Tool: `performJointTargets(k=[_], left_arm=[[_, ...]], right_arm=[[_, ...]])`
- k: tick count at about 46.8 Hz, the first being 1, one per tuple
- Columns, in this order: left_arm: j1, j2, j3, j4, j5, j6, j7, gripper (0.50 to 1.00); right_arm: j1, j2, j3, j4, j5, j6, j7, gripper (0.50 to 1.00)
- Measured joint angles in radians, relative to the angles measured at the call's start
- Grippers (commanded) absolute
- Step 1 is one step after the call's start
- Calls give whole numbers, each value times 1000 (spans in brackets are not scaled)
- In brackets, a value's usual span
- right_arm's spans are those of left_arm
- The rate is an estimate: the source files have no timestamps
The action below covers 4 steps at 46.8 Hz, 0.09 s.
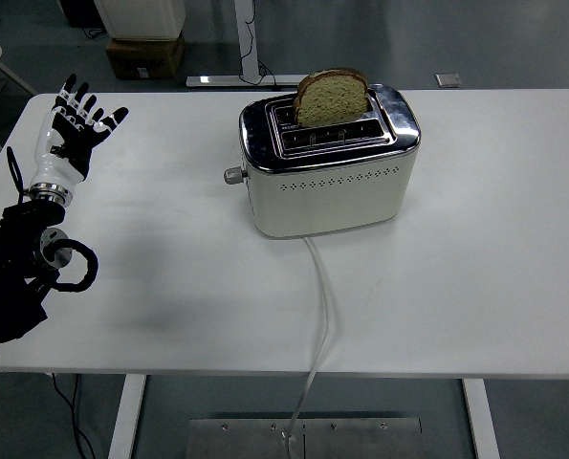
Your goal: Press down toaster
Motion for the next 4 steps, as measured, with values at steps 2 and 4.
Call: performJointTargets(k=[2,4], left_arm=[[0,-1,-2,0,1,-1,0,1000],[1,-2,-3,1,1,-2,1,1000]], right_arm=[[0,0,0,0,0,0,0,1000],[0,0,0,0,0,0,0,1000]])
